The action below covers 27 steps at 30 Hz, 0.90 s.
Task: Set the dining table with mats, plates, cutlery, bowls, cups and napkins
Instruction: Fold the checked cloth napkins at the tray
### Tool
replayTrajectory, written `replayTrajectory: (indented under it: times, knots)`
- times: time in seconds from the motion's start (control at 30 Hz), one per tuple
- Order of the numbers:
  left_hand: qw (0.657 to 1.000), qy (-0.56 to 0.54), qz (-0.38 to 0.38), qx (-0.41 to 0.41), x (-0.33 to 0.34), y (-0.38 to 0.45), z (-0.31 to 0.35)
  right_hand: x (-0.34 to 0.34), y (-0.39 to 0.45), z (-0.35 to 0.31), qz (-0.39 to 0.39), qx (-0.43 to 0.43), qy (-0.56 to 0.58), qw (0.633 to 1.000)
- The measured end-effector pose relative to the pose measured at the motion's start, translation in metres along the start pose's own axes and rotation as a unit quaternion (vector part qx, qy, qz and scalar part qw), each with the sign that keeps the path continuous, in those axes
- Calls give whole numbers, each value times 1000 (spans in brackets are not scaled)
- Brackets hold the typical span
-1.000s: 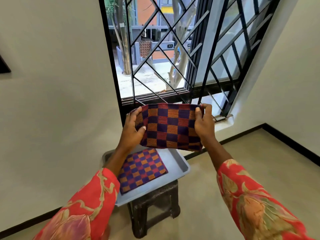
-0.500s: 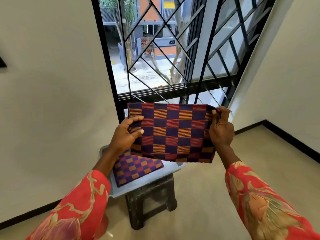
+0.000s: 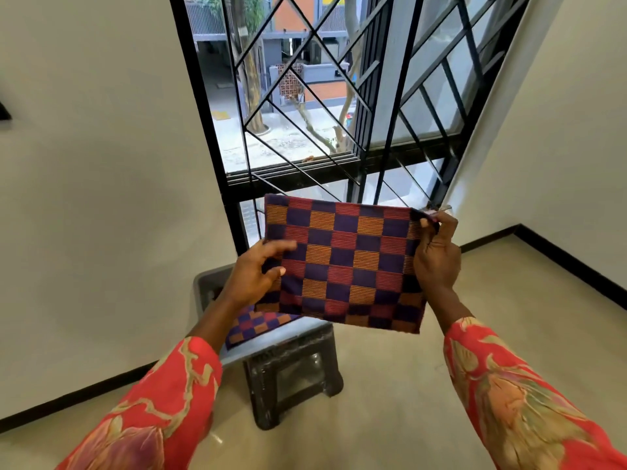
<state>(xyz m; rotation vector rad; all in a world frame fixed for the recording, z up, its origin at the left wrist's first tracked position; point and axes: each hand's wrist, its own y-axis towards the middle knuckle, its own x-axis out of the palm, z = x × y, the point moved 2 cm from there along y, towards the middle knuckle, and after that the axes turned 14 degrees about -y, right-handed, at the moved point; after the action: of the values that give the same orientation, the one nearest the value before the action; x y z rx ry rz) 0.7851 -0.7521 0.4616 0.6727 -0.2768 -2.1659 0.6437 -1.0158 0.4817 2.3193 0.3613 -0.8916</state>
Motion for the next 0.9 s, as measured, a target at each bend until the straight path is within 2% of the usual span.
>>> replayTrajectory:
  times: [0.1, 0.33, 0.4, 0.47, 0.57, 0.6, 0.67, 0.73, 0.8, 0.9]
  knots:
    - [999, 40, 21, -28, 9, -5, 4, 3, -7, -2, -6, -28, 14, 999]
    - [989, 69, -45, -119, 36, -28, 14, 13, -32, -22, -122, -150, 47, 980]
    - [986, 84, -48, -135, 35, -38, 15, 16, -38, -21, -204, -175, 19, 963]
    - [984, 85, -39, -150, 28, -48, 16, 19, -43, -17, -306, -164, 1, 938]
    - [984, 91, -24, -152, 12, -62, 16, 19, -49, -11, -392, -170, -3, 904]
    - [983, 95, -18, -154, 5, -67, 16, 19, -50, -9, -397, -176, 10, 901]
    - [982, 92, -3, -165, -8, -74, 16, 17, -48, -3, -361, -161, 44, 918]
    - [980, 82, 2, -183, -18, -82, 16, 14, -45, 2, -323, -85, 86, 939]
    - [978, 71, 1, -198, -23, -88, 17, 14, -45, 2, -330, -18, 125, 935]
    - [975, 46, 7, -215, -26, -95, 20, 10, -50, -8, -378, -42, 128, 916]
